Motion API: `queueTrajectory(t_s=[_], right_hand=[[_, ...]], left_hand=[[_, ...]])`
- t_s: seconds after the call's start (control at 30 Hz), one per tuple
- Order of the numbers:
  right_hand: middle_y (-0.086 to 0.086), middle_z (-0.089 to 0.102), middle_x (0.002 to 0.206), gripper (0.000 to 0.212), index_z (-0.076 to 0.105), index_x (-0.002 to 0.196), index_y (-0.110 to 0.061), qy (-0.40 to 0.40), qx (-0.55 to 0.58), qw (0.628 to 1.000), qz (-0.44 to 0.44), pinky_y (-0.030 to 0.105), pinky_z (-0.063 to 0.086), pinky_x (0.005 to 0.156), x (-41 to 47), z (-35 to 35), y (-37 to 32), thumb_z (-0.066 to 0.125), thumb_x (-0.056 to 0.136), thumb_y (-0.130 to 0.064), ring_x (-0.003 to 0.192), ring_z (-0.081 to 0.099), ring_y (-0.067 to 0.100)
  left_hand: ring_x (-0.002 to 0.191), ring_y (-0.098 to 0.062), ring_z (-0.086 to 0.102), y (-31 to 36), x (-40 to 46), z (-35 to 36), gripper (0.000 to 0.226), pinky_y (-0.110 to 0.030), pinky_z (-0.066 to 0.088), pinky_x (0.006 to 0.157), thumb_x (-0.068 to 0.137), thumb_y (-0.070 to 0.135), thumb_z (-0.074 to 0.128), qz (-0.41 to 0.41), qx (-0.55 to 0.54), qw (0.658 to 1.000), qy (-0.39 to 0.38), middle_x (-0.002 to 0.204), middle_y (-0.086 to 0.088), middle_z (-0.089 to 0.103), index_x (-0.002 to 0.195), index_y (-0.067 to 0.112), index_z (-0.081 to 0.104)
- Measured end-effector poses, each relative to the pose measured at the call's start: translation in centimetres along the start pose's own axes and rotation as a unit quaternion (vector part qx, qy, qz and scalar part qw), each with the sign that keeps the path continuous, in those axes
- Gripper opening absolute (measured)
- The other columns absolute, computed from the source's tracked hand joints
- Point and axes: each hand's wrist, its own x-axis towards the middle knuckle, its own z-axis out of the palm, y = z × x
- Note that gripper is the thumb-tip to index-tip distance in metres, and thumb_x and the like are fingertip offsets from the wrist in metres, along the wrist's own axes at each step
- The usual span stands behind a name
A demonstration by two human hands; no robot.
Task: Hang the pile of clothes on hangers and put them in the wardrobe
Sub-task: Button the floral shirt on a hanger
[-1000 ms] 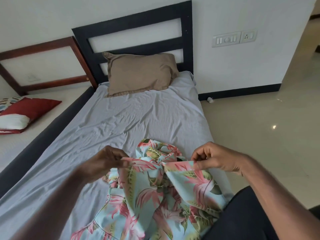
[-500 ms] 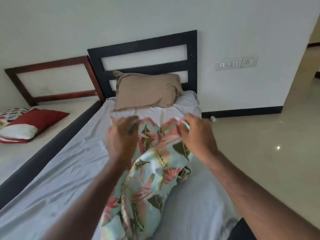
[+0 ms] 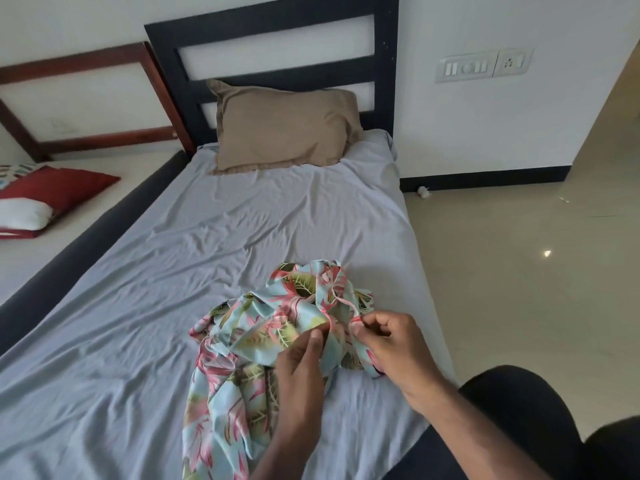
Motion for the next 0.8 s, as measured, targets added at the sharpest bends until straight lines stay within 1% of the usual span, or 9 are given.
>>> queueTrajectory(t_s=[0.07,0.13,0.3,0.47,0.57,0.63,0.67,0.73,0.8], right_hand=[[0.007,0.075,0.073,0.011,0.077,0.079,-0.012,-0.005,0.053,0.998,0.032,0.036,0.054,0.067,-0.1,0.0,-0.2,0.077,0.088,-0.016,0.067,0.069,0.027],[0.008,0.076,0.076,0.007,0.078,0.081,-0.012,-0.008,0.072,0.996,0.051,0.04,0.058,0.073,-0.2,0.2,-0.5,0.078,0.087,-0.014,0.072,0.072,0.025],[0.002,0.075,0.07,0.008,0.078,0.08,-0.016,0.003,0.014,0.999,0.029,0.04,0.059,0.068,-0.5,0.6,-0.3,0.077,0.088,-0.017,0.068,0.073,0.02],[0.002,0.073,0.067,0.014,0.076,0.076,-0.016,0.01,-0.003,0.999,0.033,0.037,0.057,0.062,-0.5,0.4,-0.1,0.076,0.09,-0.02,0.061,0.068,0.014],[0.006,0.07,0.064,0.02,0.073,0.073,-0.015,0.003,0.0,0.999,0.038,0.04,0.055,0.059,-0.7,0.7,-0.1,0.075,0.091,-0.025,0.057,0.061,0.017],[0.005,0.069,0.062,0.021,0.073,0.073,-0.016,0.006,0.001,0.999,0.032,0.039,0.052,0.057,-0.8,0.7,-0.3,0.075,0.091,-0.025,0.055,0.058,0.016],[0.005,0.069,0.062,0.021,0.072,0.072,-0.016,0.007,0.0,1.0,0.024,0.039,0.052,0.056,-0.8,0.7,-0.4,0.075,0.091,-0.025,0.055,0.058,0.015],[0.004,0.068,0.061,0.022,0.07,0.07,-0.017,0.01,-0.017,1.0,0.002,0.035,0.05,0.054,-0.9,0.8,-0.6,0.076,0.09,-0.024,0.054,0.059,0.014],[0.001,0.067,0.059,0.023,0.068,0.068,-0.017,0.014,-0.046,0.999,-0.016,0.028,0.045,0.052,-1.0,1.2,-0.7,0.076,0.089,-0.023,0.052,0.058,0.009]], left_hand=[[0.109,-0.033,0.069,-0.1,-0.1,0.6,0.026,-0.046,0.053,0.099,0.101,0.002,0.051,-0.013,-0.024,1.0,0.011,0.108,-0.014,0.076,0.113,0.006,0.074],[0.107,-0.035,0.069,-0.2,-0.1,0.9,0.025,-0.048,0.053,0.099,0.098,-0.004,0.056,-0.005,-0.02,1.0,0.02,0.106,-0.015,0.076,0.112,0.004,0.074],[0.082,-0.029,0.068,-0.1,0.2,1.3,0.016,-0.04,0.055,0.077,0.087,-0.002,0.072,0.008,-0.001,1.0,0.011,0.088,-0.018,0.073,0.096,0.01,0.079],[0.075,-0.025,0.069,0.0,0.6,1.3,0.019,-0.037,0.055,0.068,0.089,0.002,0.072,0.046,0.101,0.994,-0.005,0.081,-0.01,0.073,0.089,0.019,0.078],[0.067,-0.018,0.065,0.1,1.8,0.3,0.016,-0.031,0.049,0.062,0.089,0.008,0.071,0.09,0.239,0.962,0.093,0.079,0.003,0.073,0.082,0.022,0.072],[0.071,-0.017,0.06,0.5,2.6,-0.6,0.009,-0.03,0.041,0.064,0.089,0.01,0.069,0.118,0.361,0.909,0.175,0.085,0.002,0.072,0.086,0.017,0.073],[0.073,-0.018,0.059,0.8,2.6,-0.8,0.007,-0.029,0.037,0.065,0.088,0.01,0.068,0.13,0.399,0.889,0.185,0.084,0.001,0.072,0.087,0.015,0.074],[0.07,-0.015,0.058,1.1,2.2,-0.5,0.004,-0.025,0.031,0.063,0.086,0.012,0.072,0.146,0.414,0.883,0.164,0.08,0.003,0.071,0.084,0.014,0.075],[0.066,-0.009,0.058,1.2,1.2,0.3,0.005,-0.021,0.035,0.061,0.085,0.015,0.074,0.135,0.384,0.905,0.124,0.076,0.009,0.07,0.081,0.017,0.075]])
